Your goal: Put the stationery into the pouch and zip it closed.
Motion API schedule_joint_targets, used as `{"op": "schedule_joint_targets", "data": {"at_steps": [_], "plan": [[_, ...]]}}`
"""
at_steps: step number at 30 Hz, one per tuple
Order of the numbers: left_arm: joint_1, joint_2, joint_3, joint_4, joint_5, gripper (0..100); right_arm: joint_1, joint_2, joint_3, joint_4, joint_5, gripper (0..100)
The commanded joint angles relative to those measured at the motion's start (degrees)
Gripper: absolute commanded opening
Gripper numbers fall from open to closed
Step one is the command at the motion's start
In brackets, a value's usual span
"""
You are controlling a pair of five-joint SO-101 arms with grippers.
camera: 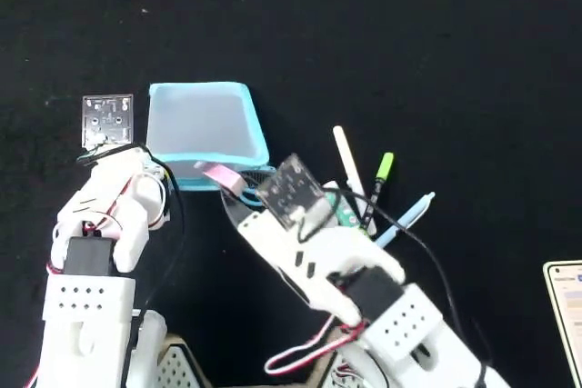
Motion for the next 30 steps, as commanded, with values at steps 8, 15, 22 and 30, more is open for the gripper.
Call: {"op": "schedule_joint_targets", "data": {"at_steps": [8, 15, 22, 30], "plan": [[0.75, -0.7, -0.48, -0.62, 0.44, 3, -5.1, 18.15, -16.66, 4.75, -0.26, 17.4], [0.75, -0.7, -0.48, -0.62, 0.44, 3, -6.68, 17.1, -26.42, 19.78, -0.26, 25.1], [0.75, -0.7, -0.48, -0.62, 0.44, 3, 5.71, 3.21, -32.66, 24.09, 0.09, 22.4], [0.84, -0.7, 0.04, -0.88, 0.44, 3, 24.7, 7.25, -25.36, 23.03, -0.09, 20.5]]}}
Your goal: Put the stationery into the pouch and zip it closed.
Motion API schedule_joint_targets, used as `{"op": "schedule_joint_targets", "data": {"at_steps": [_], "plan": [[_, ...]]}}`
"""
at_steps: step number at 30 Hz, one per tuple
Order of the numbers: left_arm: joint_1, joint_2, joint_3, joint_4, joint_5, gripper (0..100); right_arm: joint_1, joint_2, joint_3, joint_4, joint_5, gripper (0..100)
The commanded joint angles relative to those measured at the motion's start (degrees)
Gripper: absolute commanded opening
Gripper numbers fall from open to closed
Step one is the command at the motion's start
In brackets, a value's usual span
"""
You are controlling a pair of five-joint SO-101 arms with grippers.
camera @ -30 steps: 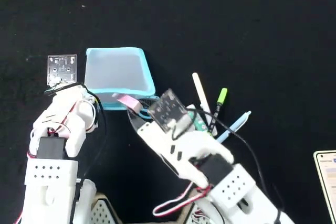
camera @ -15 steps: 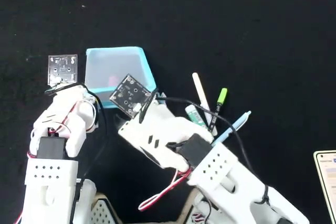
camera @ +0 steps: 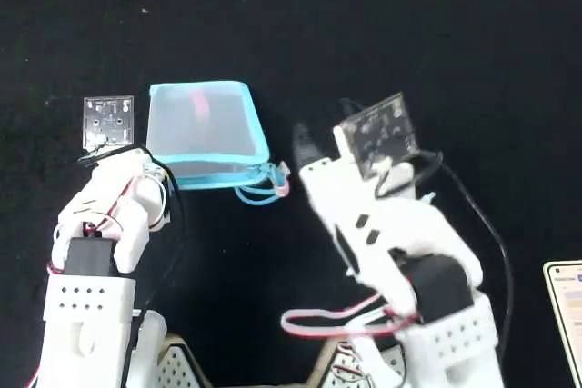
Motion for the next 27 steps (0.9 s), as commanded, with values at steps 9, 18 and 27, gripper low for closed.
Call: {"op": "schedule_joint_targets", "data": {"at_steps": [9, 18, 27], "plan": [[0.75, -0.7, -0.92, -0.88, 0.44, 3, 11.52, 36.09, -2.24, -2.02, -0.44, 20.4], [0.75, -0.7, -0.84, -0.97, 0.44, 3, 11.34, 62.02, -17.36, 6.77, 0.09, 20.4], [0.75, -0.7, -0.75, -0.97, 0.44, 3, 5.89, 72.92, -25.89, 14.59, 3.25, 20.4]]}}
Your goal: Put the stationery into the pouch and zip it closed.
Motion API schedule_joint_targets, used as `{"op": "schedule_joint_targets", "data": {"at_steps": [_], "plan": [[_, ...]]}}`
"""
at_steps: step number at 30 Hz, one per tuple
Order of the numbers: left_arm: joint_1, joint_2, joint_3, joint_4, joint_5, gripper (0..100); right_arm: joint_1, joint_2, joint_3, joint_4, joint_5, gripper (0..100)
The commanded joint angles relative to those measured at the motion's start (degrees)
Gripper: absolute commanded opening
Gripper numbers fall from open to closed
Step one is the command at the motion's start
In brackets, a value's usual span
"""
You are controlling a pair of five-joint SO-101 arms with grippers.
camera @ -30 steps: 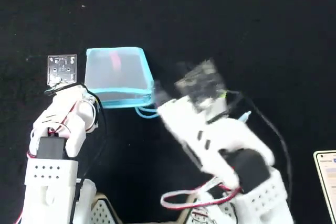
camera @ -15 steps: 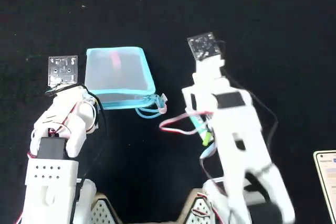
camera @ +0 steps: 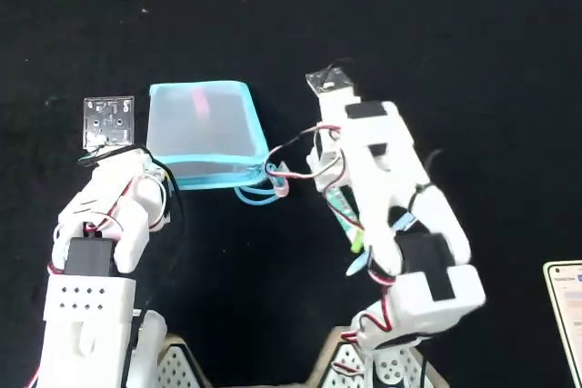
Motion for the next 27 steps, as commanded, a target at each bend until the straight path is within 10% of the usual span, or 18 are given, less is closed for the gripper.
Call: {"op": "schedule_joint_targets", "data": {"at_steps": [1, 12, 16, 27], "plan": [[0.84, -0.7, -0.84, -0.97, 0.44, 3, -4.4, 0.31, -3.65, 1.76, 2.46, 20.4], [0.84, -0.7, -0.84, -0.88, 0.44, 3, -3.69, 7.96, -5.85, 1.49, 8.44, 19.4], [0.75, -0.7, -0.84, -0.7, 0.44, 3, -0.09, 9.45, -8.84, 1.49, 8.35, 1.1], [0.75, -0.7, -0.84, -0.88, 0.35, 3, 0.97, -8.04, 2.68, -6.77, -3.34, 1.0]]}}
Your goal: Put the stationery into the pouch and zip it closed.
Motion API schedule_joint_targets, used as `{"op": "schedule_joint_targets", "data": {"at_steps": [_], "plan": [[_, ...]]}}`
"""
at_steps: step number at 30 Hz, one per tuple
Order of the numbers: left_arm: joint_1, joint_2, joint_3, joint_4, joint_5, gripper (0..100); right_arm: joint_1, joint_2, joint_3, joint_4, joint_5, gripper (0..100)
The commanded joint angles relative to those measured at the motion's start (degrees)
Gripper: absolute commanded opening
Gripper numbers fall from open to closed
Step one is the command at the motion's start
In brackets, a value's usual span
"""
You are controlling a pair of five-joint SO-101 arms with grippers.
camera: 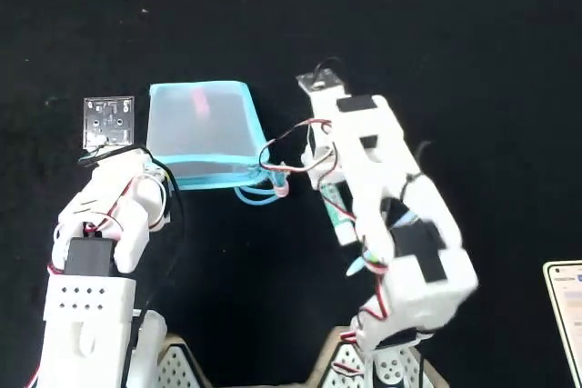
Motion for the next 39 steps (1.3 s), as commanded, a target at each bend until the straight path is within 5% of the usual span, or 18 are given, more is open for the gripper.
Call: {"op": "schedule_joint_targets", "data": {"at_steps": [1, 8, 13, 18, 24, 36, 39], "plan": [[0.75, -0.7, -0.84, -0.97, 0.35, 3, 1.05, -13.41, 8.22, -8.44, -2.11, 1.0], [0.75, -0.7, -0.84, -0.97, 0.35, 3, -1.41, -29.05, 20.53, -14.33, -2.11, 1.1], [0.75, -0.7, -0.84, -0.97, 0.35, 3, -0.97, -21.49, 17.1, -14.24, -8.88, 1.8], [0.75, -0.7, -0.84, -0.97, 0.35, 3, -0.35, -5.93, 5.58, -6.42, -13.71, 13.2], [0.57, -0.7, -0.84, -0.97, 0.35, 3, -0.35, 7.6, -6.73, 2.64, -13.8, 10.6], [0.57, -0.7, -0.84, -0.97, 0.26, 3, 0.97, 9.1, -11.82, 3.43, -13.27, 10.2], [0.57, -0.7, -0.84, -0.97, 0.26, 3, 0.88, 9.01, -11.65, 3.96, -12.31, 0.5]]}}
